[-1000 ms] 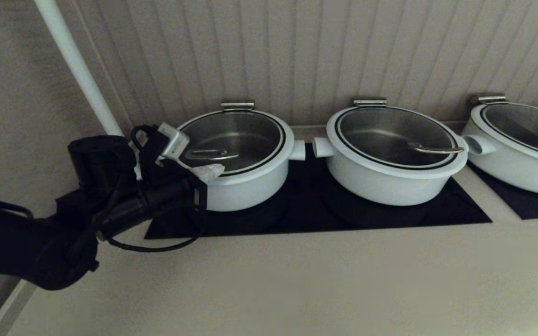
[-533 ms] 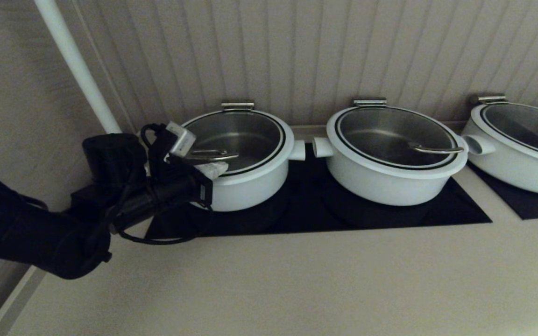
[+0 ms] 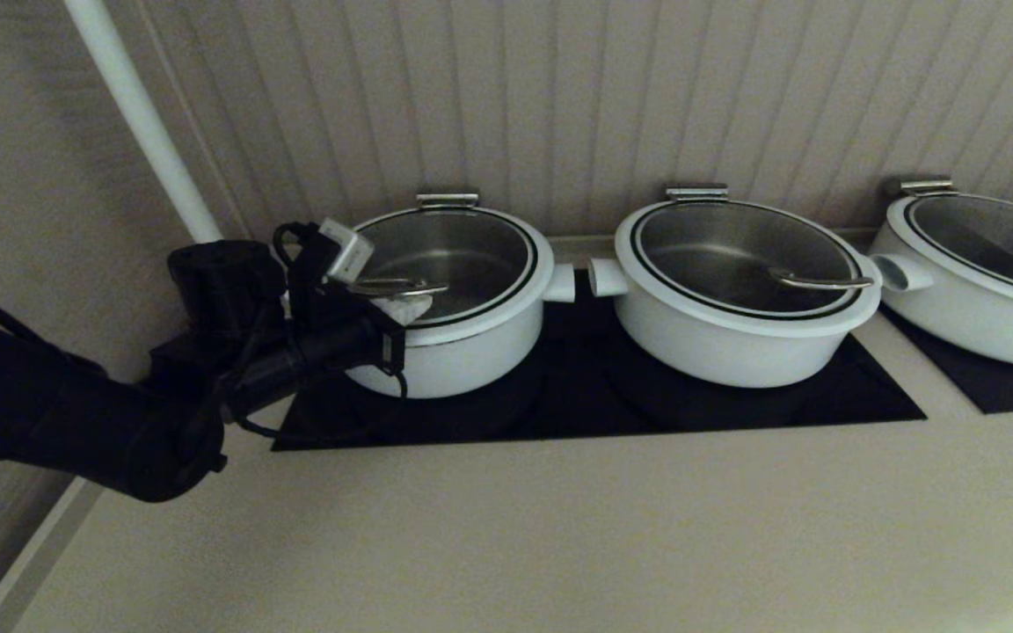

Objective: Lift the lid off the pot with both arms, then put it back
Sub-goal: Open the food pot lid a small opening with the left arm

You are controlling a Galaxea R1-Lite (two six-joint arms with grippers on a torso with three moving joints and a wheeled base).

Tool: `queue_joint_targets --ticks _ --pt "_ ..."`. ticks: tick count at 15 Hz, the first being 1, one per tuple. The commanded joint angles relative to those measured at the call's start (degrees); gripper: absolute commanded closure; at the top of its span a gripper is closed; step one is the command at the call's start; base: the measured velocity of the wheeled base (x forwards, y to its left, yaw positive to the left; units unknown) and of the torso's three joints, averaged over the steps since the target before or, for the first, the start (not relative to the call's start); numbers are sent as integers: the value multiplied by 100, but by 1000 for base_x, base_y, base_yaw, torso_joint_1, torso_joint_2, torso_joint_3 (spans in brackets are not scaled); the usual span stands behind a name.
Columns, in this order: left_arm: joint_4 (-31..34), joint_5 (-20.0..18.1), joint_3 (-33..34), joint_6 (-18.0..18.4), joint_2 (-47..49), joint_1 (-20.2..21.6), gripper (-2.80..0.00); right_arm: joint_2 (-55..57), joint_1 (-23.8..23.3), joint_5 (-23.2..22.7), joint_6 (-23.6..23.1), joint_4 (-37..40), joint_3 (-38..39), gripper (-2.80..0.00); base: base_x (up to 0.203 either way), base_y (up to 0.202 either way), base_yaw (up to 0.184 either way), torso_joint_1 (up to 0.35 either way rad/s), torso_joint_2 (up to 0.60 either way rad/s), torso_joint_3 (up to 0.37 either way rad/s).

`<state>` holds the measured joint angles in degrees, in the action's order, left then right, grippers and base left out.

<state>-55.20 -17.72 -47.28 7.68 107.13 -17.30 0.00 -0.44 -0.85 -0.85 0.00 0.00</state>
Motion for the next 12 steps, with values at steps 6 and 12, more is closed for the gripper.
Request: queue_joint_targets --ticks 6,12 --pt "-17 -12 -132 41 36 122 0 0 0 -3 -3 0 0 0 0 0 0 0 0 0" --pt "44 -20 -437 109 19 129 0 7 0 -3 -3 0 0 0 0 0 0 0 0 0"
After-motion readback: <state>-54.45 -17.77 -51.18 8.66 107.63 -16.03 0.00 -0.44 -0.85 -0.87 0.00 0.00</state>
